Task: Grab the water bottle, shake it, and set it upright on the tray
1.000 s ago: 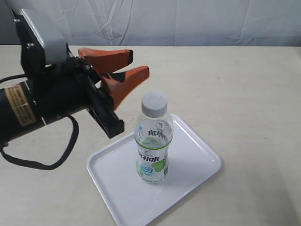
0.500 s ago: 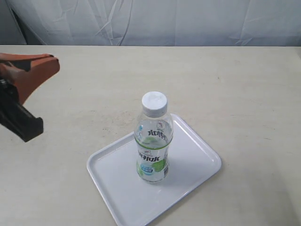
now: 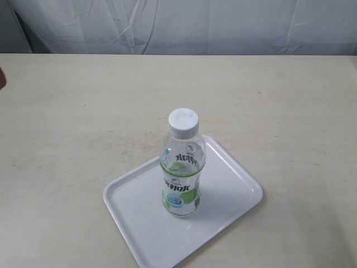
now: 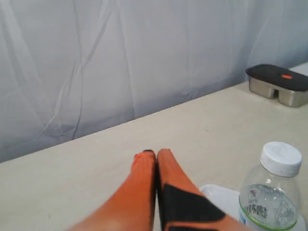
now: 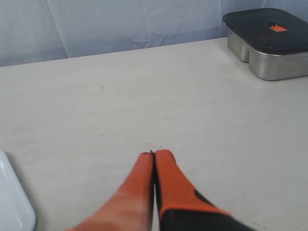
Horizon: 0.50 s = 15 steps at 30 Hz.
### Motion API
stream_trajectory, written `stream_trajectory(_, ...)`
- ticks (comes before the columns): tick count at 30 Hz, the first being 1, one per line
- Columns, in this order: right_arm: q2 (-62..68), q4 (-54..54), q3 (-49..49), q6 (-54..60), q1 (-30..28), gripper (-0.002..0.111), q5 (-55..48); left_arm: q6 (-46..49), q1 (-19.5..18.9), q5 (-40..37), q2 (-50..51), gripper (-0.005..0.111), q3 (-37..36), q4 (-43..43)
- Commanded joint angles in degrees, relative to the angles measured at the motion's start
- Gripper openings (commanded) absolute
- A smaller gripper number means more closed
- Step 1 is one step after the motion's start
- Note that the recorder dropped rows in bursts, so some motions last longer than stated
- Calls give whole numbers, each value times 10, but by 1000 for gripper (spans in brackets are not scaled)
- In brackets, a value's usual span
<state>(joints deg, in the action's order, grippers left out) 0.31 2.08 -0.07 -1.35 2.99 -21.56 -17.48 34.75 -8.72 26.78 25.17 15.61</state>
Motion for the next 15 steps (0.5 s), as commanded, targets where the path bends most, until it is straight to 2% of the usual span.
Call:
stream_trajectory(1, -3, 0, 1, 1, -2, 3, 8, -5, -93, -4, -89, 2, -46, -91)
stream_trajectory(5, -3, 0, 1, 1, -2, 3, 8, -5, -195, -22, -175, 2, -85, -112)
stream_trajectory(8, -3, 0, 1, 1, -2, 3, 8, 1, -272, -62, -223, 2, -104, -134)
stream_trajectory(11, -3, 0, 1, 1, -2, 3, 8, 24, -322, -100, -260, 2, -123, -151)
stream_trajectory(15, -3, 0, 1, 1, -2, 3, 8, 64, -348, -118, -268, 2, -152, -171)
